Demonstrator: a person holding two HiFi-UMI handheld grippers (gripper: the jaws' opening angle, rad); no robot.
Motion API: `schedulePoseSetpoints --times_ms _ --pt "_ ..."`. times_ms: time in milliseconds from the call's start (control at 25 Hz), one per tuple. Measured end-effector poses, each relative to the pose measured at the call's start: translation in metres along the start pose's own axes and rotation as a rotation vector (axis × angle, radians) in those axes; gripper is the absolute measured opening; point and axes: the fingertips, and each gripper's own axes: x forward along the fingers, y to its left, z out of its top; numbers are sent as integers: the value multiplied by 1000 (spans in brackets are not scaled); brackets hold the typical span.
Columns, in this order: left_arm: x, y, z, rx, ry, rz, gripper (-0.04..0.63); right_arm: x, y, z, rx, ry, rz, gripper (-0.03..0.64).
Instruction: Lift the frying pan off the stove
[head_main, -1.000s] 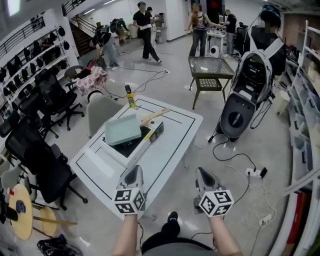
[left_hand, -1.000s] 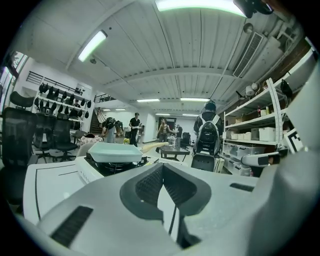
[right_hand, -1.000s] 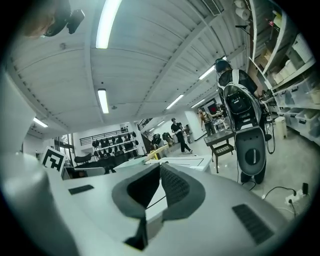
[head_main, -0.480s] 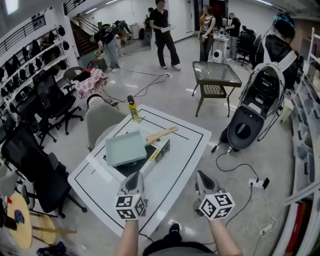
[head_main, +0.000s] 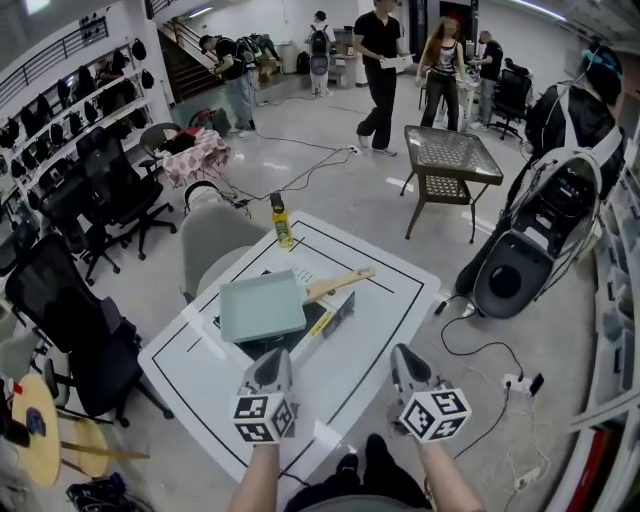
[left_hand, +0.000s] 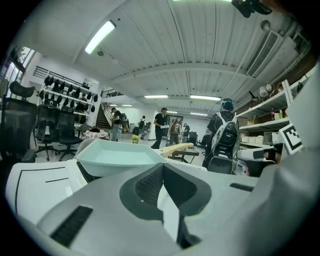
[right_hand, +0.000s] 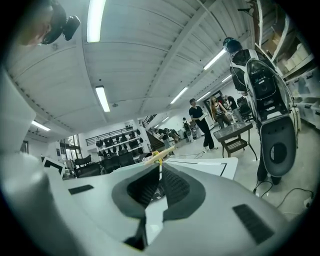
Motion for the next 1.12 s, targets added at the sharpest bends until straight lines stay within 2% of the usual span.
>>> schedulePoseSetpoints --times_ms 200,640,880,1120 --pt "6 16 13 -16 -32 57 6 33 6 5 2 22 74 8" --pt "-12 52 17 -42 -48 296 8 105 23 -8 46 149 296 21" --pt "-21 62 17 -81 -63 399 9 127 21 -15 84 197 367 32" --pt "-36 66 17 -121 -77 494 45 138 25 -17 106 232 438 34"
